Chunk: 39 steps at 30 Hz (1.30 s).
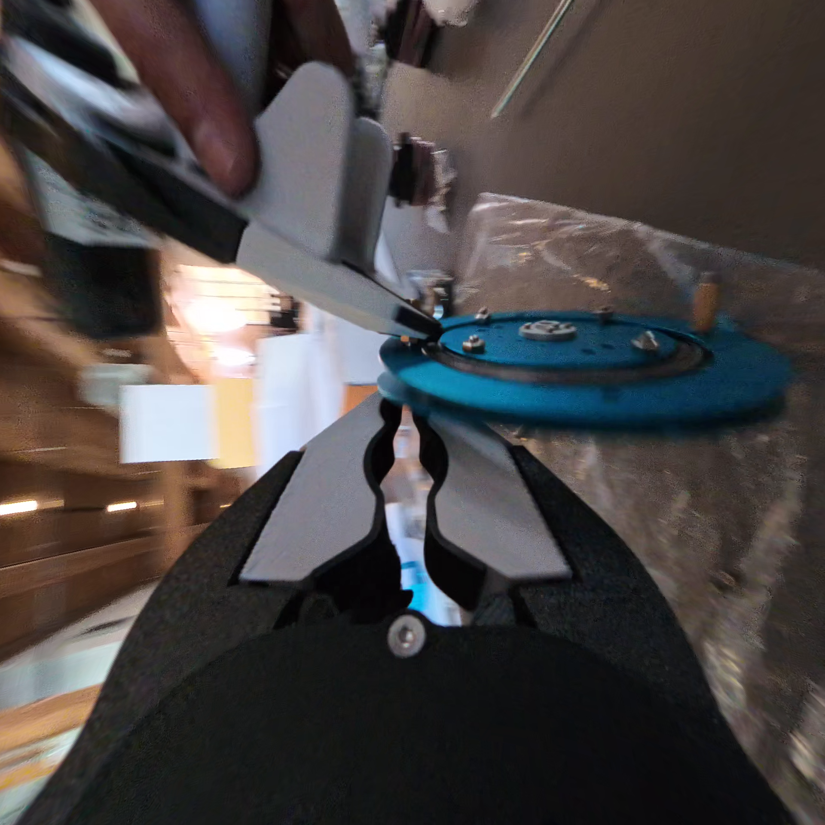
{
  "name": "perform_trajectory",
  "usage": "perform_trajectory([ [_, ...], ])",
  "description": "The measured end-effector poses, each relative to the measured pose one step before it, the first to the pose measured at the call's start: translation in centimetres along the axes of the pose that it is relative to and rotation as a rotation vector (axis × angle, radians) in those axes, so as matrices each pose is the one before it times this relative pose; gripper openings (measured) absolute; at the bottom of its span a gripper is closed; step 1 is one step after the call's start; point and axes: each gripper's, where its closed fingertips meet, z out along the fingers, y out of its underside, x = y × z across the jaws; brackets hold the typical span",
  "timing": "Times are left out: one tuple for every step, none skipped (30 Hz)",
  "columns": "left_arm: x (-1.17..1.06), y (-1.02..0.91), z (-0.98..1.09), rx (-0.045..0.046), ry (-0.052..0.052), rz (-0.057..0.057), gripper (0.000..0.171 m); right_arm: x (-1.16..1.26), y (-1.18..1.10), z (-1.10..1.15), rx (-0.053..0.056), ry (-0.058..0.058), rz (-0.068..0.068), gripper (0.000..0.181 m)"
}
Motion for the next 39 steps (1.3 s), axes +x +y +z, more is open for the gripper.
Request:
perform_trajectory([
  [-0.341,-0.417,-0.128,0.00118,-0.1168,0.0746,0.000,-1.044,0.499,0.102,-0.0412,-0.1742,0.1586,0.003],
  [-0.275,-0.141,-0.188,-0.00843,-0.0954,0.0552,0.000,-1.113,0.483,0.356,-0.0353,-0.1830,0.1682,0.003],
  [-0.188,-0.076,-0.158,-0.00012,-0.0596,0.0474,0.000,-0.536,0.134,0.355,-0.0072,-0.1438,0.1169,0.003],
  [-0.065,-0.108,-0.144,0.00801,-0.0214,0.0163,0.000,-0.316,0.261,0.337,-0.0114,-0.1066,0.0577,0.004],
  [0.064,0.126,-0.001,-0.00530,0.0097,-0.0111,0.000,-0.133,0.049,0.107,-0.0005,-0.0623,0.0283,0.004],
  [0.084,0.242,0.100,-0.00524,0.0214,-0.0251,0.000,-0.029,-0.237,-0.058,0.0165,-0.0114,-0.0099,0.004],
  [0.073,0.156,0.095,0.00333,0.0178,-0.0237,0.000,0.035,-0.280,-0.122,0.0206,0.0210,-0.0353,0.004],
  [0.026,0.078,0.041,0.00460,0.0140,-0.0146,0.000,0.069,-0.198,-0.182,0.0172,0.0271,-0.0276,0.004],
  [0.027,0.002,0.002,0.00581,0.0199,-0.0197,0.000,0.135,-0.167,-0.223,0.0170,0.0337,-0.0415,0.005],
  [0.077,-0.090,-0.040,0.00948,0.0318,-0.0281,0.001,0.300,-0.112,-0.305,0.0169,0.0534,-0.0657,0.004],
  [0.076,-0.063,-0.056,0.00584,0.0341,-0.0252,0.001,0.313,-0.158,-0.420,0.0219,0.0681,-0.0646,0.005],
  [0.071,0.033,-0.015,-0.00157,0.0279,-0.0250,0.001,0.013,-0.294,-0.486,0.0353,0.0677,-0.0742,0.007],
  [0.086,0.054,-0.022,-0.00127,0.0248,-0.0237,0.000,-0.248,-0.278,-0.469,0.0374,0.0682,-0.0871,0.014],
  [0.066,0.032,-0.029,0.00141,0.0194,-0.0136,0.000,-0.012,-0.101,-0.440,0.0255,0.0985,-0.1045,0.019],
  [0.044,-0.026,-0.058,0.00345,0.0131,-0.0030,0.000,0.197,-0.033,-0.462,0.0222,0.1228,-0.1176,0.019],
  [0.054,-0.049,-0.044,0.00425,0.0105,-0.0004,0.000,-0.062,0.029,-0.359,0.0180,0.1046,-0.1138,0.019],
  [0.034,-0.028,-0.032,0.00235,0.0088,0.0011,0.000,0.026,0.129,-0.245,0.0089,0.1067,-0.1027,0.021],
  [0.013,0.013,-0.002,-0.00156,0.0074,-0.0100,0.000,0.269,0.308,-0.163,-0.0028,0.1180,-0.0868,0.027],
  [0.040,-0.035,0.001,0.00483,0.0066,-0.0178,0.001,-0.099,0.310,-0.011,0.0012,0.0879,-0.0599,0.028],
  [0.038,-0.090,-0.012,0.01148,0.0032,-0.0167,0.001,-0.528,0.159,0.150,0.0155,0.0483,-0.0289,0.030],
  [0.016,-0.044,-0.020,0.01031,-0.0011,-0.0123,0.000,-0.568,0.098,0.317,0.0254,0.0273,-0.0026,0.030],
  [0.005,-0.037,-0.032,0.00835,-0.0063,-0.0039,0.002,-0.428,0.209,0.467,0.0167,0.0184,0.0139,0.030],
  [0.003,-0.117,-0.110,0.01048,-0.0095,0.0205,0.002,-0.148,0.107,0.483,0.0187,0.0220,0.0199,0.033],
  [-0.016,-0.117,-0.148,0.00797,-0.0076,0.0361,0.002,0.014,-0.213,0.339,0.0372,0.0193,0.0230,0.033],
  [-0.001,0.018,-0.079,-0.00361,-0.0032,0.0150,0.000,-0.065,-0.308,0.195,0.0385,0.0030,0.0170,0.031],
  [0.004,0.007,-0.025,-0.00151,-0.0038,0.0033,0.001,0.104,-0.294,0.030,0.0305,0.0099,0.0106,0.027],
  [0.013,-0.068,-0.019,0.00780,-0.0053,0.0047,0.001,0.164,-0.239,-0.045,0.0256,0.0148,0.0005,0.022],
  [0.062,-0.011,-0.008,0.00446,-0.0018,-0.0029,0.002,0.051,-0.225,-0.027,0.0260,0.0088,-0.0021,0.008],
  [0.069,0.114,0.017,-0.00386,-0.0022,0.0005,0.003,-0.279,-0.014,0.086,0.0071,-0.0080,-0.0031,0.005],
  [0.043,0.109,-0.004,-0.00136,-0.0053,0.0064,0.003,-0.123,-0.206,0.022,0.0098,0.0178,-0.0314,0.004],
  [0.020,0.021,-0.064,0.00647,-0.0018,0.0044,0.002,-0.196,-0.188,0.073,0.0111,0.0416,-0.0726,0.003],
  [0.070,0.005,-0.072,0.00505,0.0126,-0.0198,0.003,-0.056,-0.054,0.105,-0.0053,0.0625,-0.1015,0.004],
  [0.129,0.020,-0.034,0.00489,0.0325,-0.0396,0.005,-0.002,-0.081,0.041,-0.0101,0.0674,-0.1127,0.004],
  [0.162,0.045,-0.035,0.00891,0.0470,-0.0390,0.005,0.065,-0.029,0.066,-0.0164,0.0613,-0.0965,0.005],
  [0.211,0.064,-0.096,0.01032,0.0590,-0.0414,0.006,0.013,-0.079,0.091,-0.0138,0.0428,-0.0637,0.005],
  [0.271,0.074,-0.167,0.01065,0.0674,-0.0520,0.007,-0.037,-0.121,0.091,-0.0053,0.0269,-0.0420,0.004],
  [0.286,0.003,-0.188,0.01559,0.0674,-0.0589,0.007,-0.099,-0.160,0.063,0.0040,0.0125,-0.0290,0.004],
  [0.223,-0.059,-0.176,0.02221,0.0590,-0.0572,0.007,-0.074,-0.079,0.023,0.0024,0.0044,-0.0159,0.004],
  [0.132,-0.065,-0.104,0.02225,0.0479,-0.0537,0.006,0.005,0.012,0.011,-0.0026,0.0062,-0.0147,0.005],
])
